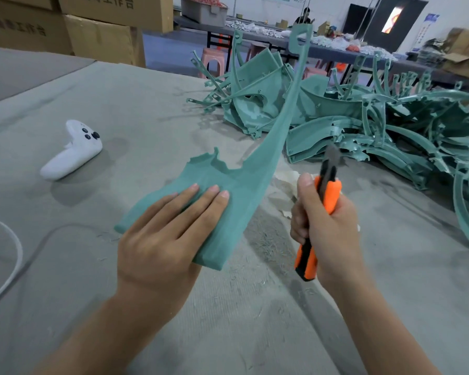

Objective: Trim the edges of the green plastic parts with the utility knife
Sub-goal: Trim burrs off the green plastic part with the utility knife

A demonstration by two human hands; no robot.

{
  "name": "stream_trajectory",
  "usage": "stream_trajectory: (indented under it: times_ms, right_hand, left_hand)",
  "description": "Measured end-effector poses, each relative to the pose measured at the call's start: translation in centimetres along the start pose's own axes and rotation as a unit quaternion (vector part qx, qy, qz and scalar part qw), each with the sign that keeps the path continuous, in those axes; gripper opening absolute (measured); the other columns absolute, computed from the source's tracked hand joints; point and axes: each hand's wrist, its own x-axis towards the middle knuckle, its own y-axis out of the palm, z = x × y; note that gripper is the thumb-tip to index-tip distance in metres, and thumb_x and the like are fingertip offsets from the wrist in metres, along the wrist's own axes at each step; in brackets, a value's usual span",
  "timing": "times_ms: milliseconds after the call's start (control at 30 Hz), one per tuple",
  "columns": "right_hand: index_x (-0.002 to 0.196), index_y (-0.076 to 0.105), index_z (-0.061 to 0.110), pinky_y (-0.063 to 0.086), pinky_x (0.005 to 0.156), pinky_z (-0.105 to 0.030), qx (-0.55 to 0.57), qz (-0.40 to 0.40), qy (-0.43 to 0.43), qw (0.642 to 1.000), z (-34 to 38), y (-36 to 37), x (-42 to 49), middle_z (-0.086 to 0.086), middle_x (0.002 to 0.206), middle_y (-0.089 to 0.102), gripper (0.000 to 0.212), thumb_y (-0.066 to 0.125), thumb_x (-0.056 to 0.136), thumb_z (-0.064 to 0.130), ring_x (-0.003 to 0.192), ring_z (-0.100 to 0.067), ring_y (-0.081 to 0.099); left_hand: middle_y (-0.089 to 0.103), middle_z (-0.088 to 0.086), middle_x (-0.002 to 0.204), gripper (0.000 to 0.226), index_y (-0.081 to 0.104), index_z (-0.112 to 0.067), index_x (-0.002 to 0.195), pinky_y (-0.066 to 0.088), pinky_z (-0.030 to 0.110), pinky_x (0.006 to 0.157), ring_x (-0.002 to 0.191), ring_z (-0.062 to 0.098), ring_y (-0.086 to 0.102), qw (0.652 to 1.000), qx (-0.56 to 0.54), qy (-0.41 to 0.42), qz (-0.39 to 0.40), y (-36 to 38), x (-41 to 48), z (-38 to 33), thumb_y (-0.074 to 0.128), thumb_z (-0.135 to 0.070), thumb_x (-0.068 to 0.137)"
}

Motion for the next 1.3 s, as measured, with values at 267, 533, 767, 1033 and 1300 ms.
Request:
stream_trajectory:
  times_ms: [267,533,767,1033,1300]
  right_hand:
    - [0.064,0.033,0.020,0.030,0.047,-0.027,-0.313,0.066,-0.197,0.927,-0.9,1.3,-1.3,-0.005,0.058,0.038,0.065,0.030,0.089,0.080,0.048,-0.012,0.033]
    - [0.067,0.034,0.023,0.034,0.047,-0.041,-0.352,0.071,-0.193,0.913,-0.9,1.6,-1.4,0.007,0.052,0.032,0.061,0.023,0.091,0.078,0.047,-0.015,0.035]
    - [0.066,0.036,0.018,0.034,0.044,-0.044,-0.353,0.048,-0.208,0.911,-1.0,1.8,-1.6,0.005,0.052,0.033,0.064,0.025,0.092,0.075,0.046,-0.014,0.035]
    - [0.067,0.034,0.021,0.030,0.045,-0.038,-0.354,0.035,-0.220,0.909,-1.0,1.9,-1.6,0.007,0.052,0.030,0.060,0.026,0.093,0.074,0.046,-0.013,0.032]
    - [0.066,0.034,0.018,0.025,0.047,-0.028,-0.332,0.028,-0.227,0.915,-1.3,1.8,-1.5,0.001,0.052,0.031,0.061,0.028,0.095,0.072,0.046,-0.011,0.031]
  left_hand:
    - [0.063,-0.006,0.115,0.046,0.068,-0.011,0.115,0.046,0.023,0.082,0.106,0.011,0.063,0.995,-0.058,-0.074,-0.025,0.0,0.1,-0.3,0.045,0.002,0.077]
    - [0.074,0.000,0.082,0.047,0.070,-0.009,0.109,0.031,-0.004,0.076,0.082,0.020,0.052,0.989,-0.082,-0.121,-0.019,0.3,0.1,-0.5,0.067,0.008,0.065]
    - [0.038,-0.019,0.051,0.027,0.073,-0.012,0.104,0.026,-0.008,0.063,0.064,0.003,0.042,0.975,-0.149,-0.166,-0.015,0.1,0.4,-1.4,0.055,-0.021,0.086]
    - [0.028,-0.031,0.054,0.027,0.075,-0.012,0.098,0.027,-0.006,0.057,0.056,-0.003,0.044,0.964,-0.188,-0.189,-0.010,-0.2,0.8,-2.0,0.055,-0.025,0.086]
    - [0.026,-0.028,0.050,0.027,0.075,-0.012,0.096,0.026,-0.007,0.057,0.055,-0.011,0.044,0.964,-0.189,-0.186,-0.004,-0.1,0.6,-1.9,0.054,-0.026,0.086]
